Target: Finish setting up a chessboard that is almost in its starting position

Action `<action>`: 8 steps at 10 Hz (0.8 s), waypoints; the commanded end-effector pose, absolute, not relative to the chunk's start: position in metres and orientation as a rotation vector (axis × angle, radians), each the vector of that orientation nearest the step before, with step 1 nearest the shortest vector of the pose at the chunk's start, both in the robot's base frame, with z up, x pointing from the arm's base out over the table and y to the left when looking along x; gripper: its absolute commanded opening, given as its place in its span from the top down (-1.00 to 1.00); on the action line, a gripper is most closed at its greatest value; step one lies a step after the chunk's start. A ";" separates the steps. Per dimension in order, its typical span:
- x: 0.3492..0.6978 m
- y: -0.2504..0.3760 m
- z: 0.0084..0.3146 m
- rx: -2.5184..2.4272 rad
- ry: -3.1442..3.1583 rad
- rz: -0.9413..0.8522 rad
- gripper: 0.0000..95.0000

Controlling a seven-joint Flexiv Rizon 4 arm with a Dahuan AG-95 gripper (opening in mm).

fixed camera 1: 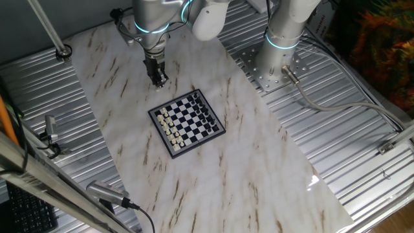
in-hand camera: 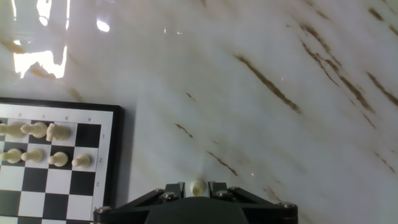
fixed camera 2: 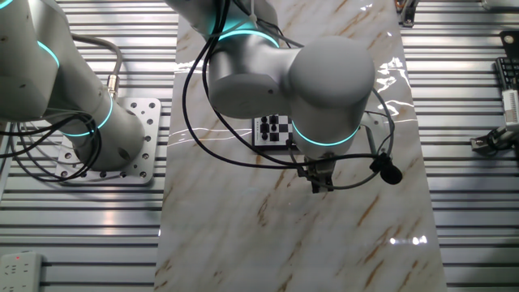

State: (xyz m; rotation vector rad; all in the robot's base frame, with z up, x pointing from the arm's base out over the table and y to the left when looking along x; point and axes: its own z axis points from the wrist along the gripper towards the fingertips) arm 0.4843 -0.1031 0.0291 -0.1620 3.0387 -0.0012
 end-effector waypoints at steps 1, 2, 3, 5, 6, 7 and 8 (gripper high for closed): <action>0.484 -0.103 0.029 -0.164 3.038 0.000 0.60; 0.484 -0.104 0.029 -0.166 3.038 0.001 0.60; 0.484 -0.104 0.029 -0.166 3.038 0.001 0.60; 0.484 -0.104 0.028 -0.167 3.036 0.003 0.60; 0.484 -0.104 0.028 -0.167 3.036 0.003 0.60; 0.484 -0.104 0.028 -0.166 3.036 0.003 0.60; 0.484 -0.104 0.028 -0.168 3.035 0.004 0.60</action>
